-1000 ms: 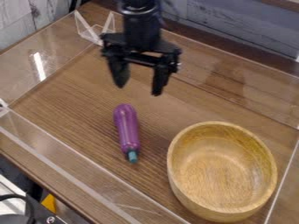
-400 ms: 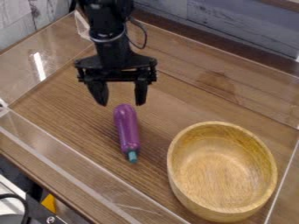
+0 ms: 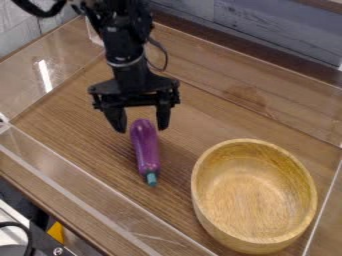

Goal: Put the purple eggplant in the brown bowl

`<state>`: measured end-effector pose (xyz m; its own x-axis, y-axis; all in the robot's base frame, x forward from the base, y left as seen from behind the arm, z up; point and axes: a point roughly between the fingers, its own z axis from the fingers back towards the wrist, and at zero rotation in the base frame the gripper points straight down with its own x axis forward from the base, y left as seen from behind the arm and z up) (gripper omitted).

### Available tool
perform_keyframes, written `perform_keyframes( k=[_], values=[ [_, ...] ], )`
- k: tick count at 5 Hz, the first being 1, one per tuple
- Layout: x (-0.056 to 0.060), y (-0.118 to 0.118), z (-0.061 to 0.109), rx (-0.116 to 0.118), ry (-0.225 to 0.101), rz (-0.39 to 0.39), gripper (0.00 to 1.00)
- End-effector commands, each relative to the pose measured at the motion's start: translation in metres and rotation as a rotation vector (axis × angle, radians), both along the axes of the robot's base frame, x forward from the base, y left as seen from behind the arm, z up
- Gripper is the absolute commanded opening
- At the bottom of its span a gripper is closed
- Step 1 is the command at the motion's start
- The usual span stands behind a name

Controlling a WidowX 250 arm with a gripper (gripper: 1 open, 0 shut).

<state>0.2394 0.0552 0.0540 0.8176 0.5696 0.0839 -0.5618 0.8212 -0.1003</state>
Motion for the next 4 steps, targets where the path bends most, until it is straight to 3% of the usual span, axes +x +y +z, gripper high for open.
perform_keyframes(
  k=[1,4],
  values=[
    [0.0048,0.0026,-0.0011,0.005,-0.027,0.022,1.0],
    [0.0007,-0.0063,-0.0067,-0.006,-0.005,0.015,1.0]
  ],
)
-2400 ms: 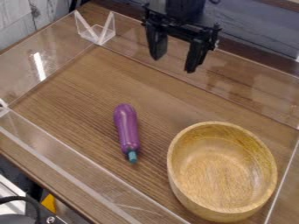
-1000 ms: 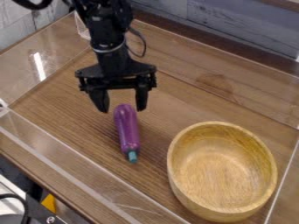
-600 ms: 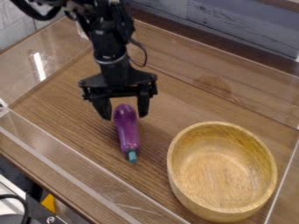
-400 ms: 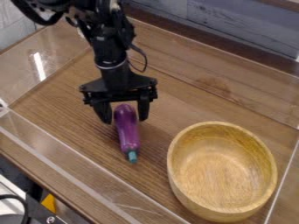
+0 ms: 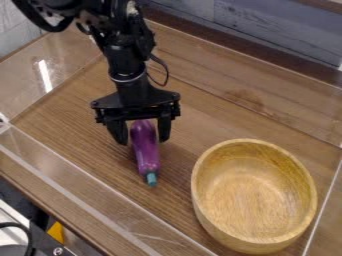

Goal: Put the purple eggplant in the brown bowl

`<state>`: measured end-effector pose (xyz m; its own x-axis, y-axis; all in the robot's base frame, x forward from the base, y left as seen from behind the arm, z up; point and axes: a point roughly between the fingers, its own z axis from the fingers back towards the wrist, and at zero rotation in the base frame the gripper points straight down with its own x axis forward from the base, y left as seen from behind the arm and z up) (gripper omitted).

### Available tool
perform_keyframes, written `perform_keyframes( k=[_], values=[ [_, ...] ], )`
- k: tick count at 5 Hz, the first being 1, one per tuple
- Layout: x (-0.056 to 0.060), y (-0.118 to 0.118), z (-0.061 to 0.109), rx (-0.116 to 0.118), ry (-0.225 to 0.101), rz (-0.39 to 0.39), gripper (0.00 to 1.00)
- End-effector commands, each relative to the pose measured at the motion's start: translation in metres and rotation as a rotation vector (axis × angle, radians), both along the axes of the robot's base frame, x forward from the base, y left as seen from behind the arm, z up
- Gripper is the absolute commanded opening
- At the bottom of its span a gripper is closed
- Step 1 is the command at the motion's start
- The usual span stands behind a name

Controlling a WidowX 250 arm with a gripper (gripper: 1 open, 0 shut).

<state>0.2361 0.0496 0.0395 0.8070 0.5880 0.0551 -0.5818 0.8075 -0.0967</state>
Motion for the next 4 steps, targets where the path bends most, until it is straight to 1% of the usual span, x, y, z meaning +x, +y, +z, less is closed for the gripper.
perform_keyframes(
  k=[1,4],
  values=[
    [0.0032,-0.0037,0.0085,0.005,-0.024,-0.014,1.0],
    [0.0054,-0.0079,0.0094,-0.01,-0.016,-0.02,1.0]
  ],
)
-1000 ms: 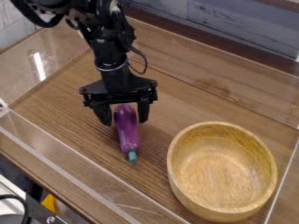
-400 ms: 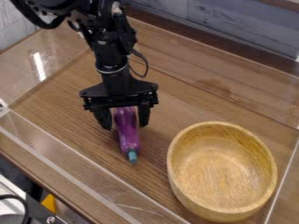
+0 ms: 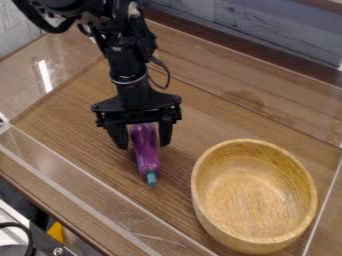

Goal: Put the purple eggplant in the brown bowl

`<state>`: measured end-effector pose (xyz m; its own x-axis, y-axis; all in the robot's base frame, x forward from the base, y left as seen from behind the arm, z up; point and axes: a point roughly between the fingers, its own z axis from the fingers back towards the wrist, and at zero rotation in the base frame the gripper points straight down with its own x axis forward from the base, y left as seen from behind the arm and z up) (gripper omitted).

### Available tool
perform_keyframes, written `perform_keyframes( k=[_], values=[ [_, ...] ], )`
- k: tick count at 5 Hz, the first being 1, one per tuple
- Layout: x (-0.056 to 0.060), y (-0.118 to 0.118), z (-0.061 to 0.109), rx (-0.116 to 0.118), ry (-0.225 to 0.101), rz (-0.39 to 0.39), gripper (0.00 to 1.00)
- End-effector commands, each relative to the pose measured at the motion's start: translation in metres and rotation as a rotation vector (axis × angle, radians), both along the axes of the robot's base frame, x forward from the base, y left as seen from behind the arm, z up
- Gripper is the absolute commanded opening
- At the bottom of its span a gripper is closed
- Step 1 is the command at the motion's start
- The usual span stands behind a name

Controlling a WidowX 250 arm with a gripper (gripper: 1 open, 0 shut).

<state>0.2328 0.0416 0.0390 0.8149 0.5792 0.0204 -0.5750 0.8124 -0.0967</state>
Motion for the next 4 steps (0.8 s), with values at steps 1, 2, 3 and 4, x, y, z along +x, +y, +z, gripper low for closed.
perform_keyframes(
  k=[1,2,3,4],
  values=[
    [0.0096,-0.0006,0.0102,0.007,-0.044,-0.012,1.0],
    [0.0105,-0.0012,0.0104,0.004,-0.043,-0.015,1.0],
    [0.0097,-0.0004,0.0075,0.01,-0.041,-0.01,1.0],
    [0.0089,0.0004,0.0047,0.015,-0.039,-0.004,1.0]
  ],
)
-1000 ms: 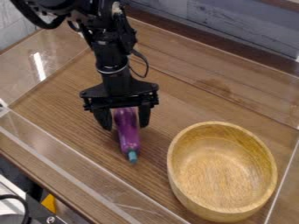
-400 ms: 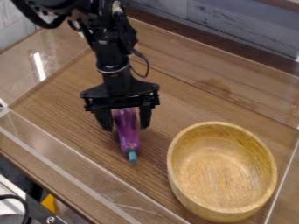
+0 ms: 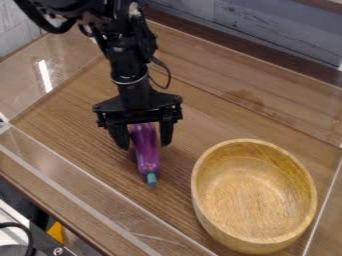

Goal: Put the purple eggplant in the brown bowl

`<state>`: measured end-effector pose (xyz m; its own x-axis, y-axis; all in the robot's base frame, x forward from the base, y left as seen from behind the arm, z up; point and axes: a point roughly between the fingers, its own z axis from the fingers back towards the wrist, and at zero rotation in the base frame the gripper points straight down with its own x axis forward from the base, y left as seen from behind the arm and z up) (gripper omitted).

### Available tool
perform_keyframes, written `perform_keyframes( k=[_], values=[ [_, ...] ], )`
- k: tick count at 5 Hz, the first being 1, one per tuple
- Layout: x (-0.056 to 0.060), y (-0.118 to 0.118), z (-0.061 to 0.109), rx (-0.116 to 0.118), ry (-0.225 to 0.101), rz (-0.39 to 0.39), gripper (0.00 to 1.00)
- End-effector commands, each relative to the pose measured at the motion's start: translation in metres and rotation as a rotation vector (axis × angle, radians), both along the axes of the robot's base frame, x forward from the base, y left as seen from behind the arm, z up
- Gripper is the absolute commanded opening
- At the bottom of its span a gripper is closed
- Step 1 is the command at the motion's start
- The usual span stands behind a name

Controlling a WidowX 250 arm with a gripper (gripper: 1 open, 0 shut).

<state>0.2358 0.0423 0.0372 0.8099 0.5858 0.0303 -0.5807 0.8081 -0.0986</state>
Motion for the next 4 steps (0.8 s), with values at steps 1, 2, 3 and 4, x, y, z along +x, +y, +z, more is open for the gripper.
perform_keyframes(
  k=[1,2,3,4],
  values=[
    [0.0051,0.0004,0.0038,0.017,-0.027,-0.007,1.0],
    [0.0045,0.0008,0.0014,0.022,-0.025,-0.003,0.0],
    [0.0026,-0.0004,0.0029,0.023,-0.021,-0.007,0.0],
    [0.0007,-0.0017,0.0042,0.024,-0.018,-0.01,0.0]
  ],
)
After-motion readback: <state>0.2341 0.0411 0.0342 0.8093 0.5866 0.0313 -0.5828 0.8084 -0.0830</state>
